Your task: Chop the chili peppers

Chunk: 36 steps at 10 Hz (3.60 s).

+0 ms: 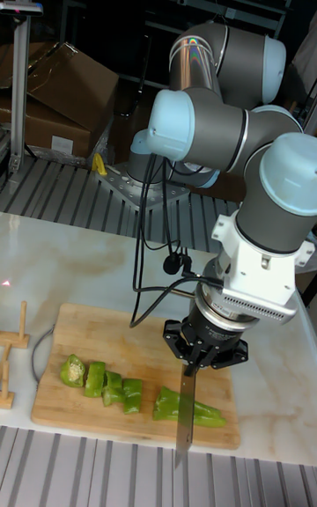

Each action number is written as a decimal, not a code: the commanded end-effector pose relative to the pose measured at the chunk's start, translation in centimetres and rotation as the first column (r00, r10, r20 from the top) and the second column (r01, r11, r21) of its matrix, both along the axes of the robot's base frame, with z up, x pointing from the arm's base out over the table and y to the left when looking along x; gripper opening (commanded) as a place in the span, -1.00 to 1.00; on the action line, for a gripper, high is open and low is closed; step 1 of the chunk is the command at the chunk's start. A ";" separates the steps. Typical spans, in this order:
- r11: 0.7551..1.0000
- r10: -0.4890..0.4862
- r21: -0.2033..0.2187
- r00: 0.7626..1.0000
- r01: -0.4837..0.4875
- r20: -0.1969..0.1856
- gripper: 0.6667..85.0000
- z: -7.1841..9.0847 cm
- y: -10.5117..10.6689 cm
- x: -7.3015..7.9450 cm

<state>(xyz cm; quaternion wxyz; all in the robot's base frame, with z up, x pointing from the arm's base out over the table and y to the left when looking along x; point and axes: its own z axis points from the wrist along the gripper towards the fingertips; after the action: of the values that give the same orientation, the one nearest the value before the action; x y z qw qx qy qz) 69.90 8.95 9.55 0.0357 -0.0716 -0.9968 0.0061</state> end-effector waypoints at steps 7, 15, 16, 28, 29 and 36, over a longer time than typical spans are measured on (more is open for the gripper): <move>1.000 -0.008 -0.009 1.000 0.007 -0.019 -0.98 -0.9 -0.2 -0.4; 1.000 -0.011 -0.016 0.999 0.011 -0.036 -0.98 -1.4 -0.2 -0.7; 1.000 -0.010 -0.016 0.999 0.009 -0.037 -0.98 -1.6 -0.3 -0.6; 0.999 0.019 0.030 0.999 -0.018 -0.031 -0.98 -2.4 0.0 -0.2; 0.999 0.019 0.033 0.999 -0.018 -0.030 -0.98 -2.4 0.1 -0.1; 0.999 0.020 0.036 0.999 -0.018 -0.033 -0.98 -2.6 -0.1 -0.2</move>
<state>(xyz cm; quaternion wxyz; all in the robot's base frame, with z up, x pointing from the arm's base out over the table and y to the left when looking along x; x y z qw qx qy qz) 69.67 8.71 6.92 0.0529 -0.0592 -0.9968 -0.0038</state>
